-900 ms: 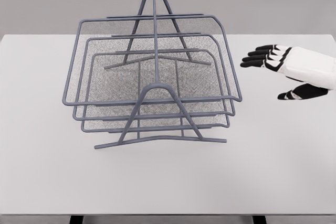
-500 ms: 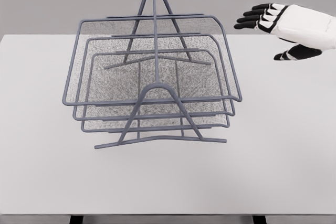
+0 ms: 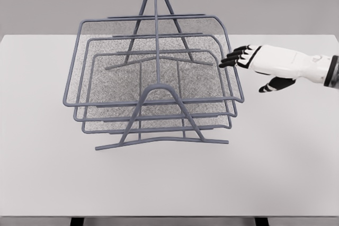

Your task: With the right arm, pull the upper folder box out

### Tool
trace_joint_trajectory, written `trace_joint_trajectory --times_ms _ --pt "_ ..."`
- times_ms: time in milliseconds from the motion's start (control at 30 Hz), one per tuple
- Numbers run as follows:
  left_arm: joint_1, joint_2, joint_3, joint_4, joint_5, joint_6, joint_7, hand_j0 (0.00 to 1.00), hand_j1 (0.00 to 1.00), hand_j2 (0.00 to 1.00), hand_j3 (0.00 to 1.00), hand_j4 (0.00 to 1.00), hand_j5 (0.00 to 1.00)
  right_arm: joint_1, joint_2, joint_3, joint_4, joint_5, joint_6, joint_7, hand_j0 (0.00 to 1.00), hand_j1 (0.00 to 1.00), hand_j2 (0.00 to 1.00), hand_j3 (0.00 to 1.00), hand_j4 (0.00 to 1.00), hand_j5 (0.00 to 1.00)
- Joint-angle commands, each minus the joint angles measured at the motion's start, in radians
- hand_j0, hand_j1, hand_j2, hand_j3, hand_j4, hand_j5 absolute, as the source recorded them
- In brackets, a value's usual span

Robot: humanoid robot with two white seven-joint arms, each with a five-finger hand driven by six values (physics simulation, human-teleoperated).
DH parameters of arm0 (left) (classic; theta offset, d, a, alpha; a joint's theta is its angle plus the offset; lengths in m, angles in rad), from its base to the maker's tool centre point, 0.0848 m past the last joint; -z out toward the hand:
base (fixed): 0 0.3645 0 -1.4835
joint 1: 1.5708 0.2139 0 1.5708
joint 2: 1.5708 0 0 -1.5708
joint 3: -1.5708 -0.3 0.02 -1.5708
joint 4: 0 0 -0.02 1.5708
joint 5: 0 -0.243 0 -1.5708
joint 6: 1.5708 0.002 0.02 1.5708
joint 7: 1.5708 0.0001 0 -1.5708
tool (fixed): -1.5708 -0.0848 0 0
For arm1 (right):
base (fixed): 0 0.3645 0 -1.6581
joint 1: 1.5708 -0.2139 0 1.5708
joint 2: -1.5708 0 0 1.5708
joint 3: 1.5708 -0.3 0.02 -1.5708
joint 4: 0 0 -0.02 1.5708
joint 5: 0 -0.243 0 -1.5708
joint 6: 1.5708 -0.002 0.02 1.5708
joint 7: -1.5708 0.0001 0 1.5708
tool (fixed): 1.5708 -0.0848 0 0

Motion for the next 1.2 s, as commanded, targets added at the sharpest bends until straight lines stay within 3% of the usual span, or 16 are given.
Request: trace_joint_trajectory --times_ms 0,233,1167 --pt "0.0 0.0 0.0 0.0 0.0 0.0 0.0 1.0 1.0 1.0 1.0 1.0 1.0 0.0 0.005 0.01 -0.001 0.015 -0.002 0.001 1.0 1.0 1.0 1.0 1.0 1.0" --pt "0.0 0.0 0.001 0.0 0.0 0.0 0.0 1.0 1.0 1.0 1.0 1.0 1.0 0.009 0.002 0.025 0.004 0.051 -0.002 0.001 1.0 1.0 1.0 1.0 1.0 1.0" --pt "0.0 0.0 0.0 0.0 0.0 -0.001 0.0 1.0 1.0 1.0 1.0 1.0 1.0 0.014 -0.191 0.008 0.004 0.017 -0.002 -0.002 1.0 1.0 1.0 1.0 1.0 1.0"
